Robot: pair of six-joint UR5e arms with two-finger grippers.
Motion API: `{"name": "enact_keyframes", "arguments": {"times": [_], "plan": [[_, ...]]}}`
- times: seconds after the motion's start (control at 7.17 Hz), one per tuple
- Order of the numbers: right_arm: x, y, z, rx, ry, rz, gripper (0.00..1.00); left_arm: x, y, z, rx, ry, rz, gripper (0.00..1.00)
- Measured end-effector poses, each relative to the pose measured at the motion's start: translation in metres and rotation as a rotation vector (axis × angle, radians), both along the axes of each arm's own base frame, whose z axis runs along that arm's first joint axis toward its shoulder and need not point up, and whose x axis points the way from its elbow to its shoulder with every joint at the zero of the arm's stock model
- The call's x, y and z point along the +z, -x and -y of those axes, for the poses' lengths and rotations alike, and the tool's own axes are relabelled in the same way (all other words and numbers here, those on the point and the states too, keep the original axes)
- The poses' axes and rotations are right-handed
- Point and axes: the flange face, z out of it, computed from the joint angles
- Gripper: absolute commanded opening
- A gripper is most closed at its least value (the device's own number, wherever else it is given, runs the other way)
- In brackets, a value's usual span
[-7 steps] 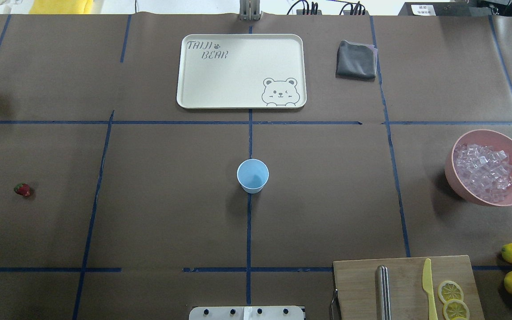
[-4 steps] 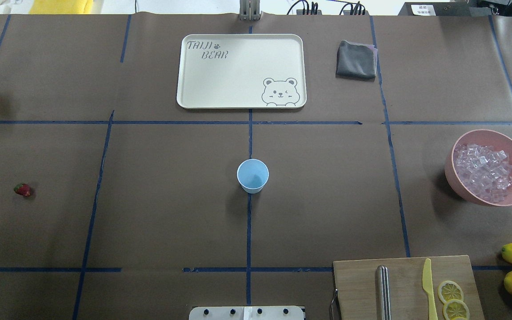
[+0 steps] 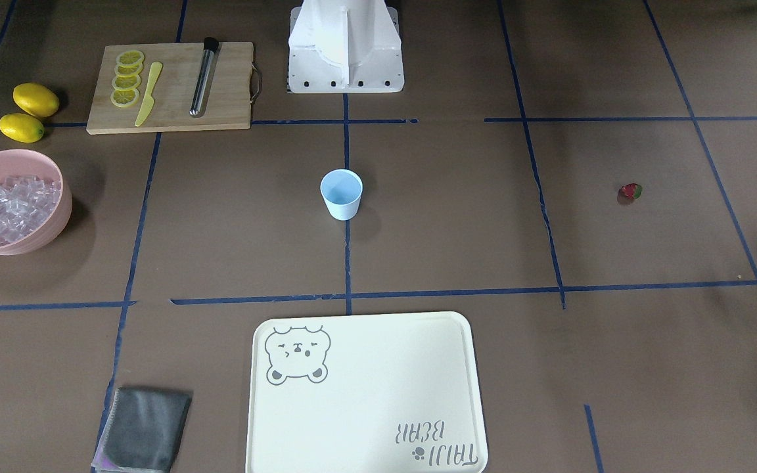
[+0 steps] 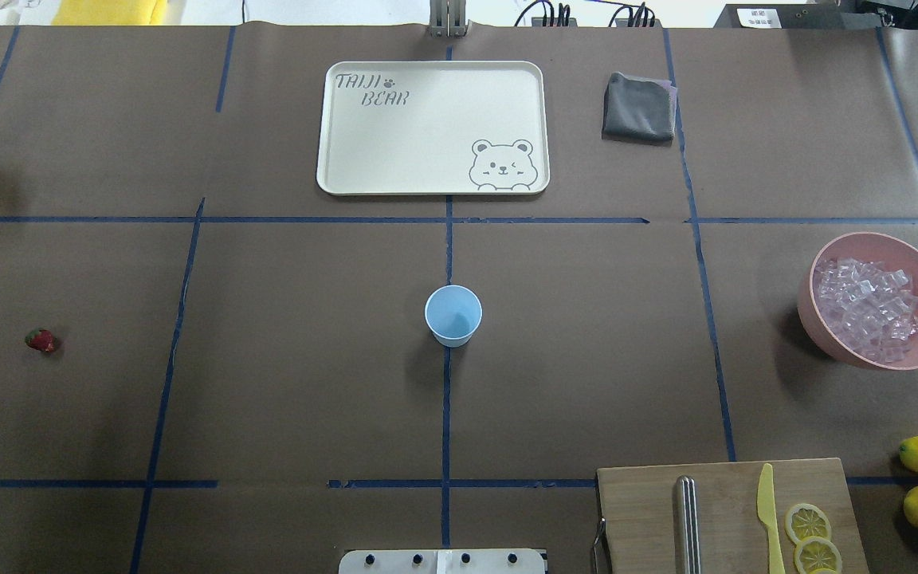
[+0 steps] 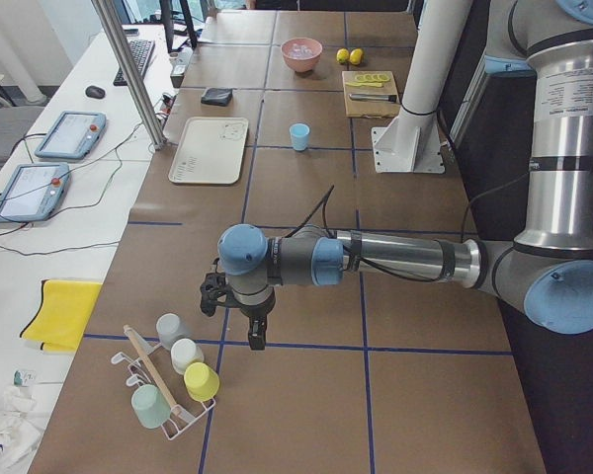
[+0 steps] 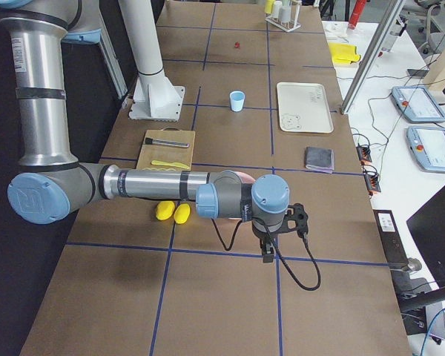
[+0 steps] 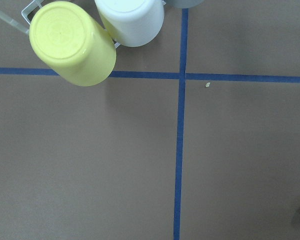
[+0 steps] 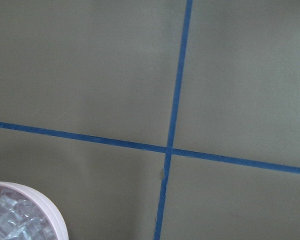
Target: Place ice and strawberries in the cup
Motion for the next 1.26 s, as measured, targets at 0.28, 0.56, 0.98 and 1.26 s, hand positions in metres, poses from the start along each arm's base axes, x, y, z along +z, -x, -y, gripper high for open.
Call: {"name": "enact_keyframes", "arguments": {"times": [0.28,0.56,0.98,1.26], "plan": [[-0.032,0.033,0.008,-0.053,-0.055,0.001,0.98,-0.004,-0.001,0.005,0.002,-0.008,0.000,1.00],[-0.074,0.065,0.004,-0.042,-0.062,0.019,0.85,-0.001,-0.003,0.004,0.006,-0.003,-0.001,1.00],[-0.094,0.116,-0.016,-0.089,-0.079,0.022,0.81,-0.005,-0.003,0.004,0.006,-0.010,-0.002,1.00],[-0.073,0.151,-0.039,-0.150,-0.139,-0.012,0.73,-0.008,-0.003,0.005,0.006,-0.014,-0.003,1.00]]}}
